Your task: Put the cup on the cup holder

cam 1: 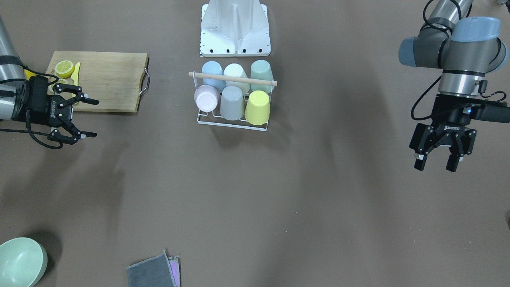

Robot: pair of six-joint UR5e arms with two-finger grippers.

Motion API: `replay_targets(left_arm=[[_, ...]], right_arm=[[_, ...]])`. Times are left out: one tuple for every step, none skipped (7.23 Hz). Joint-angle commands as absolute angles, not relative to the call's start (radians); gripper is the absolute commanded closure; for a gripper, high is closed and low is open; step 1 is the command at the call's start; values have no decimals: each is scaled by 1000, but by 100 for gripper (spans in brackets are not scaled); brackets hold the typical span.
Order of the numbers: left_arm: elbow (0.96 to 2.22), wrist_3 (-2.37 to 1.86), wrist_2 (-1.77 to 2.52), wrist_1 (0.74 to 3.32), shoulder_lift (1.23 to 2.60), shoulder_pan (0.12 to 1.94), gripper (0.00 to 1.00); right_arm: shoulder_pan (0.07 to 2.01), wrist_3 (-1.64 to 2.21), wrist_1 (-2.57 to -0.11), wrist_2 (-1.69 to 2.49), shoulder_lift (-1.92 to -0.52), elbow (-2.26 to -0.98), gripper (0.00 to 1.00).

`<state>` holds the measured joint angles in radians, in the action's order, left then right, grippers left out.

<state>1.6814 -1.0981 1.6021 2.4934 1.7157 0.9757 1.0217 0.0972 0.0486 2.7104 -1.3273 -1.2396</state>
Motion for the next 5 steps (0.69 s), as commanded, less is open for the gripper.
replay_targets(left_arm=[[1680,-1088,1738,2406,1692,1044,3],[1678,-1088,1764,2357,1692,1058,3],[1680,-1085,1794,2282,1693,1078,3],[1678,-1057,1837,2237,1694,1106,3],[1675,-1016,1876,2211,1692,1129,3]], right_arm=[[1041,97,38,2639,-1374,-1246,0],[1066,97,32,2605,-1397,-1249,0],[1086,98,8,2561,-1420,-1259,0],[1107,98,-65,2521,-1437,-1272,0],[1120,100,-115,2493,-1468,-1313,0]])
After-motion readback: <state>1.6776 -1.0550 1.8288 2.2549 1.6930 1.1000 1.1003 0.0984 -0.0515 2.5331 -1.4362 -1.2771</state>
